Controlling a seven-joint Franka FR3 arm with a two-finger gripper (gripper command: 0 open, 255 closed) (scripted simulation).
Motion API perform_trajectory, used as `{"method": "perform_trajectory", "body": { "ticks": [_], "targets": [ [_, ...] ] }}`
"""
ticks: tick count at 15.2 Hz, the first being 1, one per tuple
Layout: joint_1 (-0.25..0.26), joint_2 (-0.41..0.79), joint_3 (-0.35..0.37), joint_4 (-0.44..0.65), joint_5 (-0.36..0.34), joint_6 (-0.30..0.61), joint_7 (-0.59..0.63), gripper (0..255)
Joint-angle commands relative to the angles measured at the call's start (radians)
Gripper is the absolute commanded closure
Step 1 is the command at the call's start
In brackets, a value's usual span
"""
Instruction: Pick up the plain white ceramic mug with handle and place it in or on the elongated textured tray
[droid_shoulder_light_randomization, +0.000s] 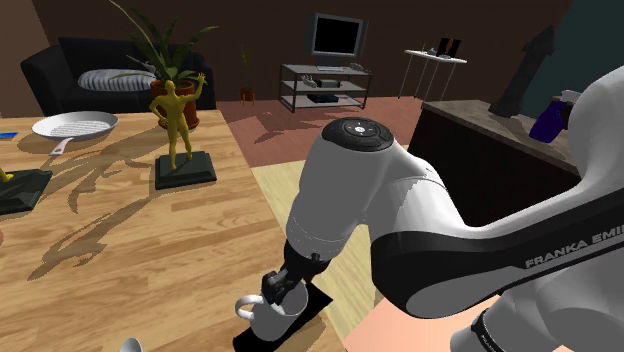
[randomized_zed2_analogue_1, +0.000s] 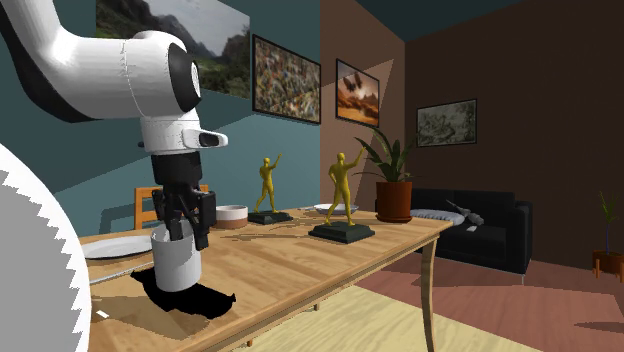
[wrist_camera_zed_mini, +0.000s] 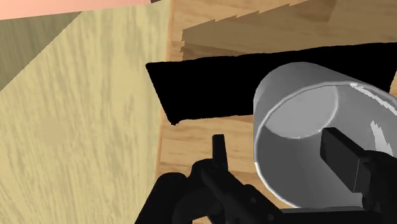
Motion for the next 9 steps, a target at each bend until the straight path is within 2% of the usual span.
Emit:
{"method": "perform_trajectory", "body": {
  "ticks": [1, 4, 8, 9],
  "targets": [
    [0.0, 0.0, 0.0, 0.0, 0.0, 0.0, 0.0, 0],
    [0.0, 0.0, 0.0, 0.0, 0.0, 0.0, 0.0, 0],
    [0.024, -0.089, -0.032, 0.058, 0.047, -0.138, -0.037, 0],
    [0.025, -0.089, -0.032, 0.058, 0.046, -0.138, -0.036, 0]
  ]
}}
